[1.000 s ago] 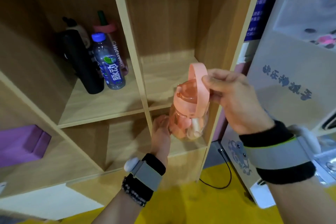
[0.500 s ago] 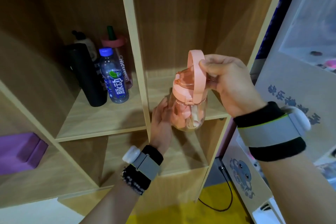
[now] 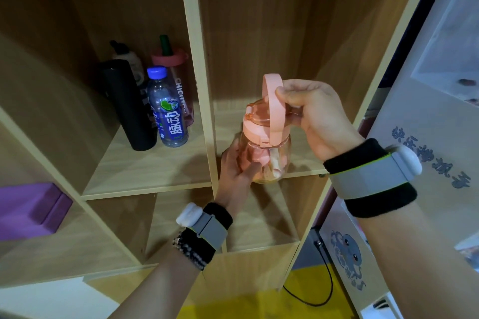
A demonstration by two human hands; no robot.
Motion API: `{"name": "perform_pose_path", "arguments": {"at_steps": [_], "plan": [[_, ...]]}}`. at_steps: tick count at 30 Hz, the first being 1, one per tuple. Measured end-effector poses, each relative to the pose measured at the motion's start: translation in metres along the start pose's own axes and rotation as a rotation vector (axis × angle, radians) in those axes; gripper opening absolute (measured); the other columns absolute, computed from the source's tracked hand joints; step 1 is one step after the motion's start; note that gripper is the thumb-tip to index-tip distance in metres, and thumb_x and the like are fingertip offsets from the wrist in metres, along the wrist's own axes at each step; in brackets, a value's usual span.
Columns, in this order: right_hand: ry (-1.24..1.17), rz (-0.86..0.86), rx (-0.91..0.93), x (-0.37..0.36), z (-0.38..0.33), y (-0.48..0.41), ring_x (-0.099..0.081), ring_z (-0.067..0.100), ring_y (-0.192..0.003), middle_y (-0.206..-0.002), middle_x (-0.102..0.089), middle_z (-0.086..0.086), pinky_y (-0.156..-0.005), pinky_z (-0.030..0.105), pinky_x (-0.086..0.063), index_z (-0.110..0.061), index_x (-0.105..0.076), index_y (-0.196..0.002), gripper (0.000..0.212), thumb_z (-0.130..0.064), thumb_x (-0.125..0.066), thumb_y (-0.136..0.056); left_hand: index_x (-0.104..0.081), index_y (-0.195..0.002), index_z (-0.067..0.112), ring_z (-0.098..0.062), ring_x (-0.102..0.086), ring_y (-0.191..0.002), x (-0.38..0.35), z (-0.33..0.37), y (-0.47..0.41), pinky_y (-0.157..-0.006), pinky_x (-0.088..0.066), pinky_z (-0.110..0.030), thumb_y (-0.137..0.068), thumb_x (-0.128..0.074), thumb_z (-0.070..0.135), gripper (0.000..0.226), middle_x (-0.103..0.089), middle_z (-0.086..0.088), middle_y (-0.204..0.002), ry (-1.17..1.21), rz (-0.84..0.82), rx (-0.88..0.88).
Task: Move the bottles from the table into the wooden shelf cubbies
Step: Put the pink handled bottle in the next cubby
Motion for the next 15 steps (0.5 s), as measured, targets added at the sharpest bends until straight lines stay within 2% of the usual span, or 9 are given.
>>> {"name": "perform_pose_path", "arguments": {"at_steps": [5,8,12,15], "plan": [[0.000,0.000,-0.008,0.000,0.002,-0.003,-0.070,0.014,-0.073,-0.081,-0.076,0.005,-0.070,0.027,-0.055,0.013,-0.068,-0.101,0.024,-0.008,-0.055,-0.097,-0.037,-0.153,0.035,-0.025,-0.048,-0.138,-0.002,-0.014,-0.007,-0.117,-0.038,-0.057,-0.074,-0.078,0.035,0.089,-0.050,-0.006,-0.147,-0.009,0.009,0.006],[0.004,0.004,-0.011,0.000,0.002,-0.004,-0.069,0.012,-0.071,-0.080,-0.075,0.004,-0.066,0.024,-0.054,0.014,-0.068,-0.100,0.025,-0.008,-0.055,-0.097,-0.033,-0.155,0.031,-0.025,-0.050,-0.136,-0.002,-0.017,-0.010,-0.116,-0.040,-0.056,-0.070,-0.083,0.042,0.099,-0.047,-0.010,-0.147,-0.048,0.007,0.009],[-0.005,0.015,-0.026,0.000,0.002,-0.006,-0.065,0.020,-0.074,-0.077,-0.075,0.001,-0.066,0.026,-0.053,0.005,-0.071,-0.094,0.020,-0.008,-0.056,-0.097,-0.027,-0.158,0.027,-0.013,-0.041,-0.138,-0.005,-0.010,-0.012,-0.120,-0.036,-0.044,-0.067,-0.084,0.048,0.109,-0.042,-0.006,-0.151,-0.138,-0.014,-0.043],[-0.001,0.009,-0.032,-0.001,0.001,-0.008,-0.061,0.025,-0.078,-0.075,-0.074,0.000,-0.065,0.026,-0.053,0.001,-0.071,-0.090,0.018,-0.008,-0.056,-0.097,-0.028,-0.157,0.027,-0.018,-0.047,-0.138,-0.007,-0.011,-0.016,-0.116,-0.041,-0.048,-0.064,-0.087,0.060,0.115,-0.043,-0.005,-0.152,-0.171,-0.017,-0.056]]}}
Point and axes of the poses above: each hand's wrist, its own y-axis away from the middle knuckle, its own x-axis out of the back of the hand, z = x × y, the point moved 3 cm from there along -y, towards the middle knuckle
